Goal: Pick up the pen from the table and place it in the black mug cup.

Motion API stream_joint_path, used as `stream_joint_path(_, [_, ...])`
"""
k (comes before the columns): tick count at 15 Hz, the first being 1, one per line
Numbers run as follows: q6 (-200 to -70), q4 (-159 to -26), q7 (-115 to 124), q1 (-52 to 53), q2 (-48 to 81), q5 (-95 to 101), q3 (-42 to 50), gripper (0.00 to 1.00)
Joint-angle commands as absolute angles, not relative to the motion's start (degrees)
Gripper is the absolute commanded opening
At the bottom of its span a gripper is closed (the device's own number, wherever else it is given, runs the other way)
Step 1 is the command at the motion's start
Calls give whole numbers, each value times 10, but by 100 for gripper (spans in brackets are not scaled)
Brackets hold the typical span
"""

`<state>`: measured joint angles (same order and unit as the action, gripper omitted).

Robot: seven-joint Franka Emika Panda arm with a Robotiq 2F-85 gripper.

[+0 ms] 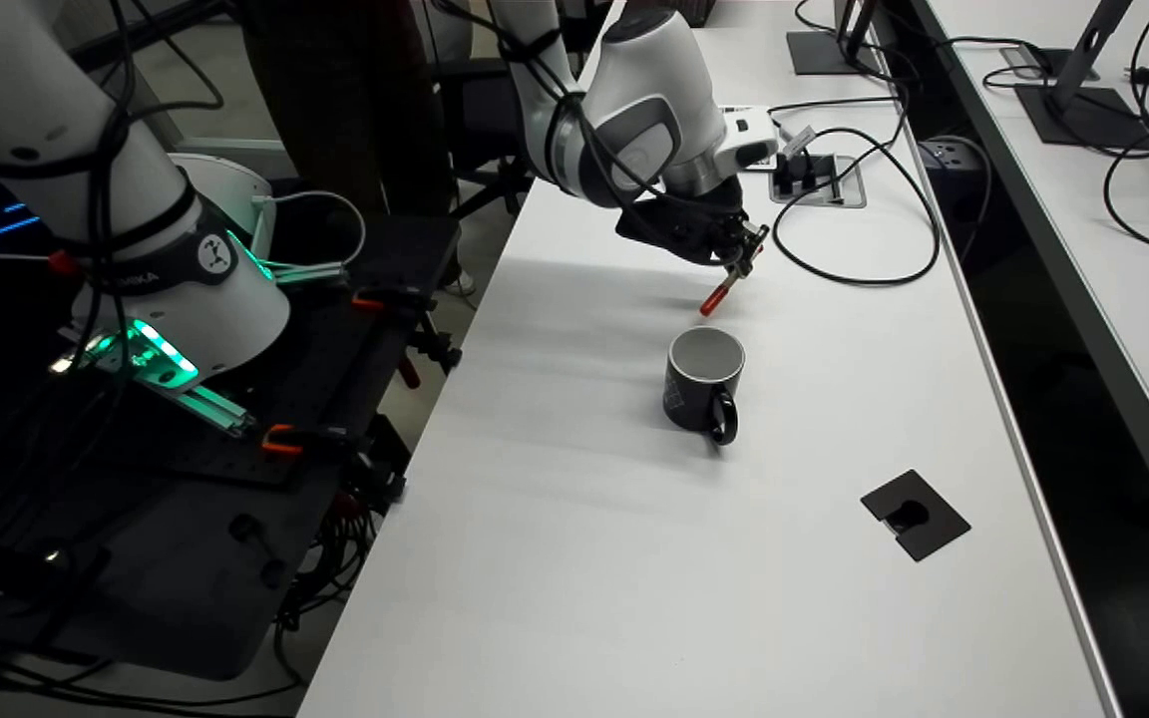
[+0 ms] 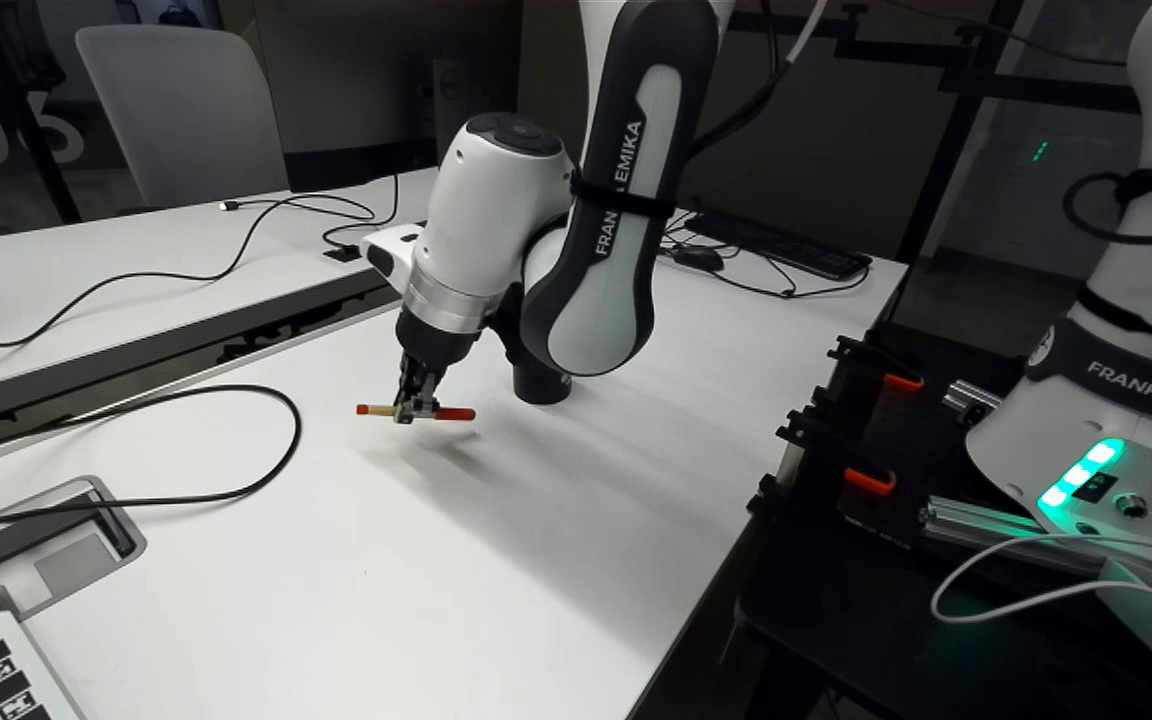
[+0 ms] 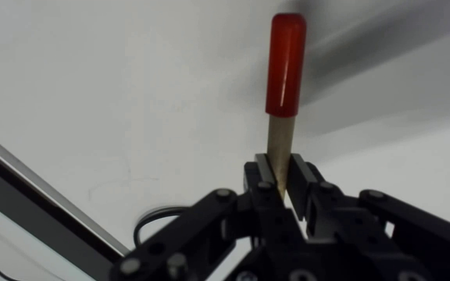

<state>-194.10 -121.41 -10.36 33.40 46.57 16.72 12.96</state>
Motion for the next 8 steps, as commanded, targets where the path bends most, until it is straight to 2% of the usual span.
stream_joint_path(1, [-1947,-1223,-127,344,462,133,135,15])
stream_joint_path(6, [-1953,-1232,-128,359,458,121,148,15])
stream_joint_path(7, [-1953,-1232,-128,359,458,121,148,4])
stream_joint_path(8, [-1973,-1232,-129,352,459,122,143,4])
